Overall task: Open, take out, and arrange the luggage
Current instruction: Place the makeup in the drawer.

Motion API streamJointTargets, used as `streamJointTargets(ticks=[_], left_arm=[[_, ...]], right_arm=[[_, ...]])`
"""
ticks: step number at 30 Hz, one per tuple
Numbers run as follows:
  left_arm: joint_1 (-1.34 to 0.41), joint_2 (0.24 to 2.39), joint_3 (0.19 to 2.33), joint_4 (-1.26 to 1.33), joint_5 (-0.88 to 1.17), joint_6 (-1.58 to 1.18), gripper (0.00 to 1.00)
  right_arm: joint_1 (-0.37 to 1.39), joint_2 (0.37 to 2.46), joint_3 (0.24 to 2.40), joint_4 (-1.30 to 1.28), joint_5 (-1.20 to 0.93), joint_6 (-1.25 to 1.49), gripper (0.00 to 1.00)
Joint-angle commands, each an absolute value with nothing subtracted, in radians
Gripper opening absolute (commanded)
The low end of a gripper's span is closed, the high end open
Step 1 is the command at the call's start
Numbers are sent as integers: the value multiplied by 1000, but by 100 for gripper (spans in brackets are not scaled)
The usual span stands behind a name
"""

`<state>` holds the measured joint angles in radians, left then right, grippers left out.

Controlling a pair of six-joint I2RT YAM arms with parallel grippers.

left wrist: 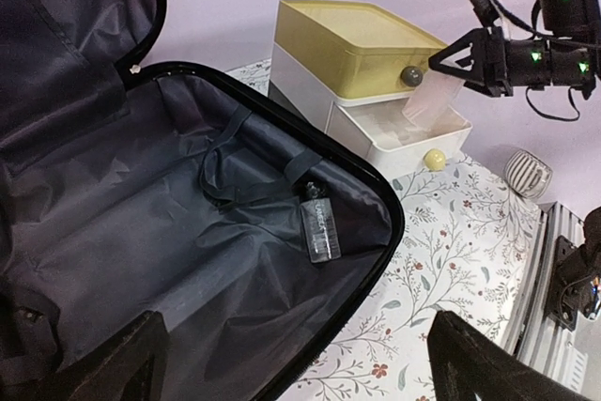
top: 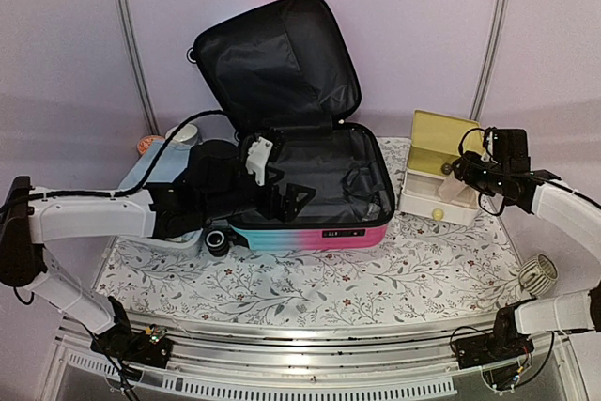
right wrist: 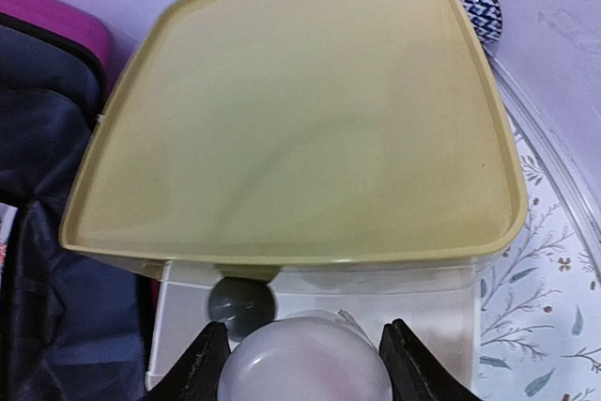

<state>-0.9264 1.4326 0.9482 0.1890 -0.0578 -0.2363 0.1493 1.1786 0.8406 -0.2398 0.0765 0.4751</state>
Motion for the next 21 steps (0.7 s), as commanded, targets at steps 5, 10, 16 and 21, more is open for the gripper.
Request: streamJointTargets(ticks=[5, 10, 16, 21], left_arm=[[-912, 1415, 934, 225, -31, -229, 98], [-911, 1411, 942, 219, -26, -227, 98], [-910, 1391, 923, 223, -28, -236, 98], [-909, 1367, 915, 214, -34, -229, 98]], right_arm=[[152, 1114, 713, 78, -175, 799, 32], [152, 1174, 646, 246, -256, 983, 31], [152, 1218, 597, 273, -128, 1048, 40], [151, 1219, 608, 146, 3, 1025, 76]])
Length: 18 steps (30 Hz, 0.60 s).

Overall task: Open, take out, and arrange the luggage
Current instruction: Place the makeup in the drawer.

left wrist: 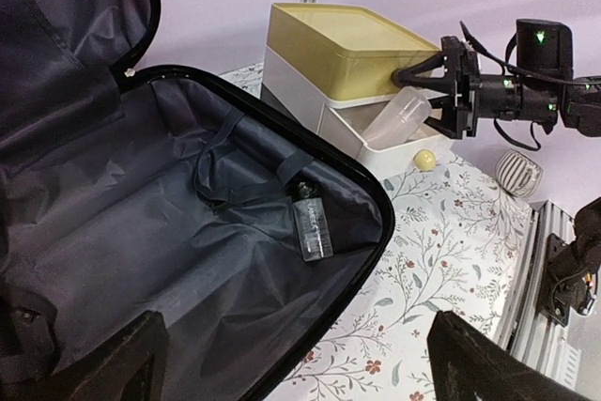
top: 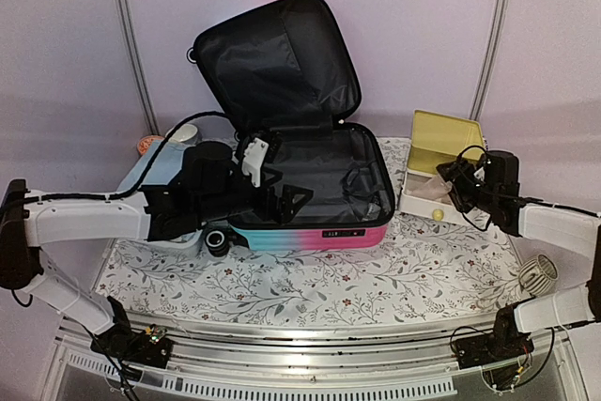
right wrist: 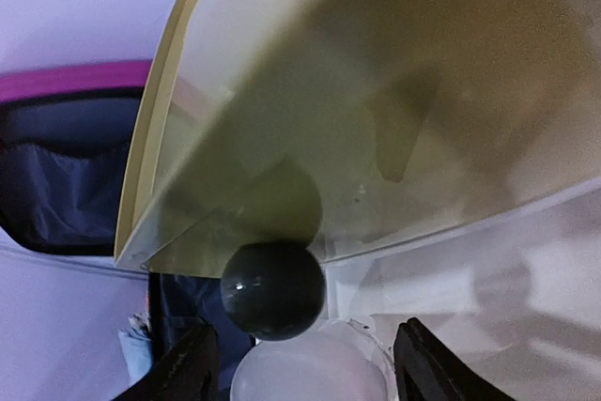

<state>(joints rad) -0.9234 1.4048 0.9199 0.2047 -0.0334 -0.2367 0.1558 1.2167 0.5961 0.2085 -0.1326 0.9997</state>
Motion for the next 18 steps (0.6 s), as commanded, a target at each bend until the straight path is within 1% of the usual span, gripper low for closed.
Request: streamJointTargets(ticks=[1, 3, 4, 12, 16, 18], left_arm=[[-908, 1362, 913, 214, -39, -226, 98], [-905, 1353, 900, 231, -35, -217, 98], [-904, 1353, 896, 236, -34, -213, 98], [-900, 1372, 916, 231, -20, -208, 98], [-899, 1371, 920, 219, -26, -215, 98], [-899, 1372, 909, 233, -25, -215, 98]], right_arm=[[153, 1213, 618, 90, 34, 1016, 81], [152, 1192, 624, 41, 108, 1004, 89], [152, 1186, 625, 25, 137, 993, 90], [152, 1117, 690, -117, 263, 837, 91], [152, 1063, 712, -194, 177, 718, 82], [151, 1025, 706, -224, 130, 663, 75]])
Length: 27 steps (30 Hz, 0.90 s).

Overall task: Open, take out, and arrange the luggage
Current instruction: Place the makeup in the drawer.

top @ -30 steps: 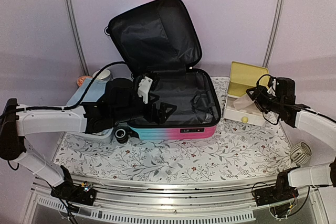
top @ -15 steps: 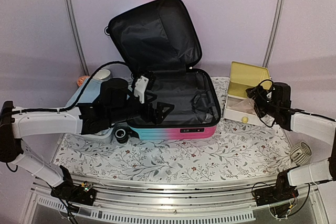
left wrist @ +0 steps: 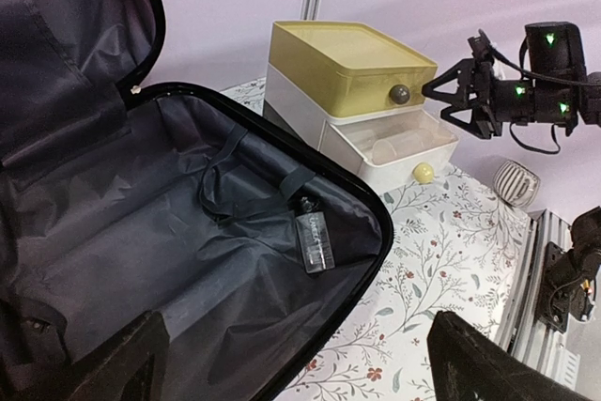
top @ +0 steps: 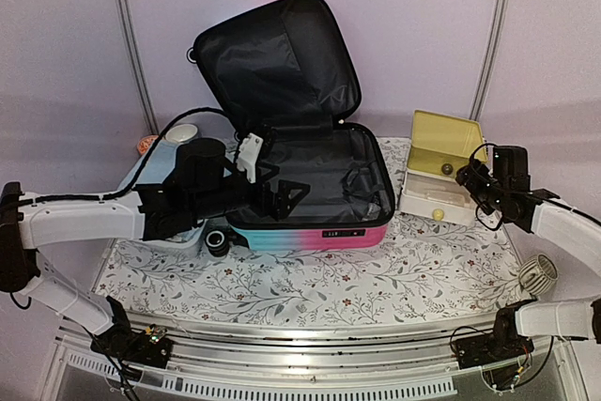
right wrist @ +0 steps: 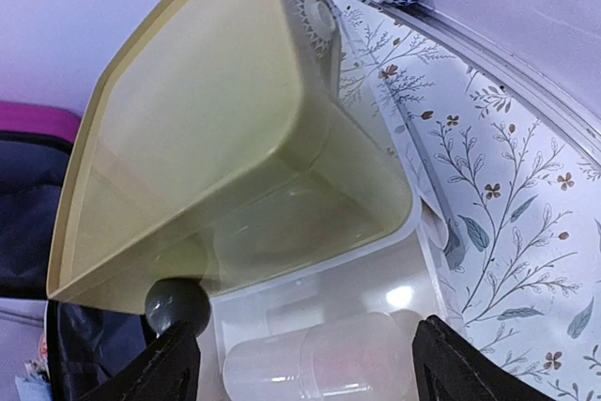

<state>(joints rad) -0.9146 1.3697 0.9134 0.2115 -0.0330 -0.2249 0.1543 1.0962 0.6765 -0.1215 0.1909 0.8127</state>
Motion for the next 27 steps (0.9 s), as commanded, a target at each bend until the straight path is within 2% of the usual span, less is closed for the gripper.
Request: streamJointTargets(ticks=[1, 3, 4, 5, 6, 7, 14, 21, 27], left_arm=[[-899, 1372, 913, 227, -27, -216, 98], [-899, 1373, 922, 208, -30, -225, 98], [-899, 1373, 919, 211, -28, -227, 98], [-899, 1373, 912, 219, -24, -227, 98], [-899, 1376, 909, 230, -21, -226, 98], [-899, 1381, 910, 235, -20, -226, 98], [-898, 1417, 960, 203, -34, -231, 98], [-893, 1408, 951, 115, -312, -361, 98], [-873, 1373, 908, 156, -279, -351, 98]], right_arm=[[151, 1006, 708, -254, 120, 642, 71], [152, 964, 715, -318, 102, 605, 59], [152, 946, 715, -347, 88, 583, 46], [152, 928, 710, -370, 74, 570, 23], [152, 911, 699, -391, 61, 566, 6], [152, 892, 685, -408, 44, 573, 2], [152, 869, 532, -286, -155, 674, 2], [152, 1012, 478, -95, -138, 751, 2], [152, 1149, 499, 117, -43, 790, 1]])
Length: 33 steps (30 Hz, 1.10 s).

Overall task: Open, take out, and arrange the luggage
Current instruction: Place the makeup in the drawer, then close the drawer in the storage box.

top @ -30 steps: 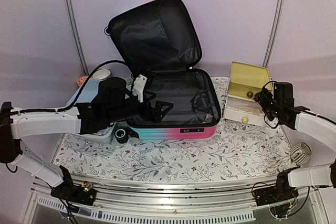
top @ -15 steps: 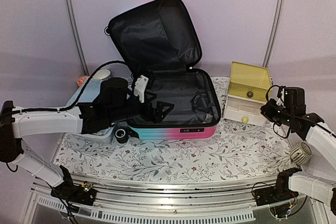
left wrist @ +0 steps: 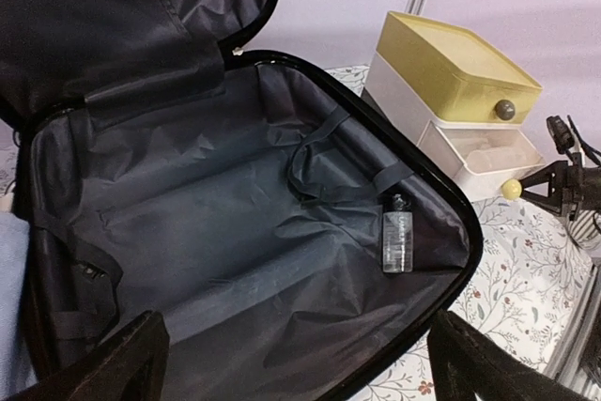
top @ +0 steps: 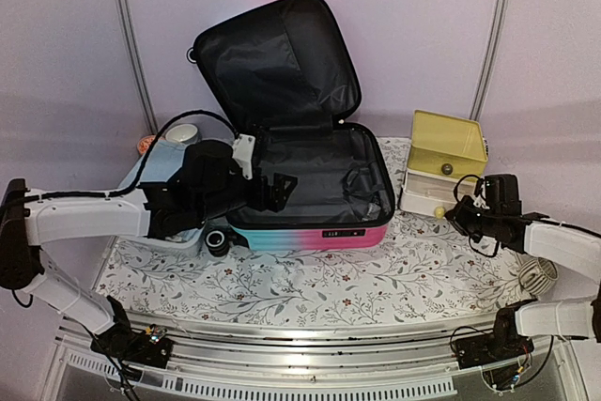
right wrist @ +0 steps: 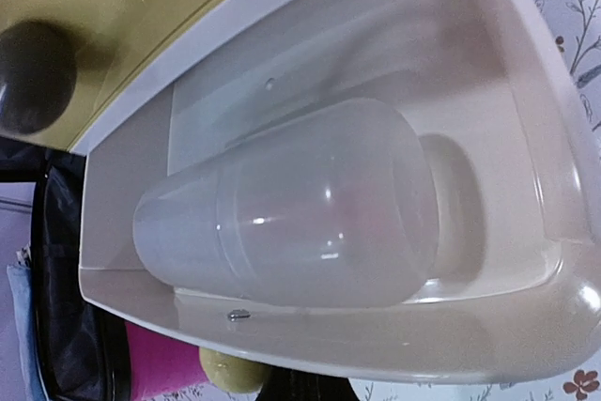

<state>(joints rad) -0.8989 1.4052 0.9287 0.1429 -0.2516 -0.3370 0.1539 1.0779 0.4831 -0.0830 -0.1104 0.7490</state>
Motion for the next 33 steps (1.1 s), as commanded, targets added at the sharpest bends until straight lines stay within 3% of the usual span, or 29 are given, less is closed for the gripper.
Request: streamJointTargets(ticks=[1, 12, 25, 33], left_arm=[[-871, 1375, 907, 158, -277, -350, 98], [-860, 1373, 892, 158, -256, -319, 98], [-853, 1376, 887, 181, -229, -310, 98], [-852, 1353, 872, 181, -225, -304, 98]], right_arm=[[151, 1183, 509, 140, -26, 793, 1], [133, 1433, 574, 403, 30, 845, 1], [130, 1435, 379, 887, 65, 934, 2], [119, 1425, 379, 931, 73, 922, 2]])
